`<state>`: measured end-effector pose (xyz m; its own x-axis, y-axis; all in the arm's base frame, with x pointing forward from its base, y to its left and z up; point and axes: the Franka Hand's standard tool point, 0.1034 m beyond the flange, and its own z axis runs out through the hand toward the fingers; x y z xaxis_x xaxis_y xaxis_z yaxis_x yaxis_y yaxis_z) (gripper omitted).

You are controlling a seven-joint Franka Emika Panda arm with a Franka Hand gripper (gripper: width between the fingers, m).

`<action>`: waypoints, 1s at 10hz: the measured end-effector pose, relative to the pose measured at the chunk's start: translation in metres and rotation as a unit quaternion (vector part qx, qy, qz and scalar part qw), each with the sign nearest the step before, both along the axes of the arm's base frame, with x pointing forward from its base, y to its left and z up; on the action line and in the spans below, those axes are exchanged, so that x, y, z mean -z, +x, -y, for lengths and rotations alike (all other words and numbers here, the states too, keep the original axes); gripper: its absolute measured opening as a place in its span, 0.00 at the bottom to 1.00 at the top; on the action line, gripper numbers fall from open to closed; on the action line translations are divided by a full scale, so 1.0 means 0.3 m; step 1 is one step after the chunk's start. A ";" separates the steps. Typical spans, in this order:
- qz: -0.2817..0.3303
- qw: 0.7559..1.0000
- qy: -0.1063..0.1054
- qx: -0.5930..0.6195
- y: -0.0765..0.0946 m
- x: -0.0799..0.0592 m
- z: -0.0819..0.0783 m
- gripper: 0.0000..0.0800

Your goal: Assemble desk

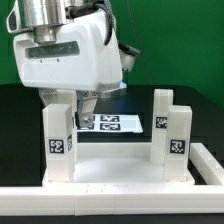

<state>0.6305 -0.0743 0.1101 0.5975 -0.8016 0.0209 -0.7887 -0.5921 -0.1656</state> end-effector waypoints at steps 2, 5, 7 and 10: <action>0.006 0.996 -0.014 -0.086 -0.001 0.001 0.002 0.81; 0.007 0.984 -0.038 -0.172 0.006 0.007 0.013 0.81; 0.005 0.988 -0.035 -0.153 0.006 0.008 0.012 0.49; -0.007 1.000 -0.013 -0.015 0.001 0.011 0.005 0.37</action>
Offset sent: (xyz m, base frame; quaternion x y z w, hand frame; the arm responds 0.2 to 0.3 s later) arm 0.0000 0.0000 0.0000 0.0000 0.0000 -0.0650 0.9979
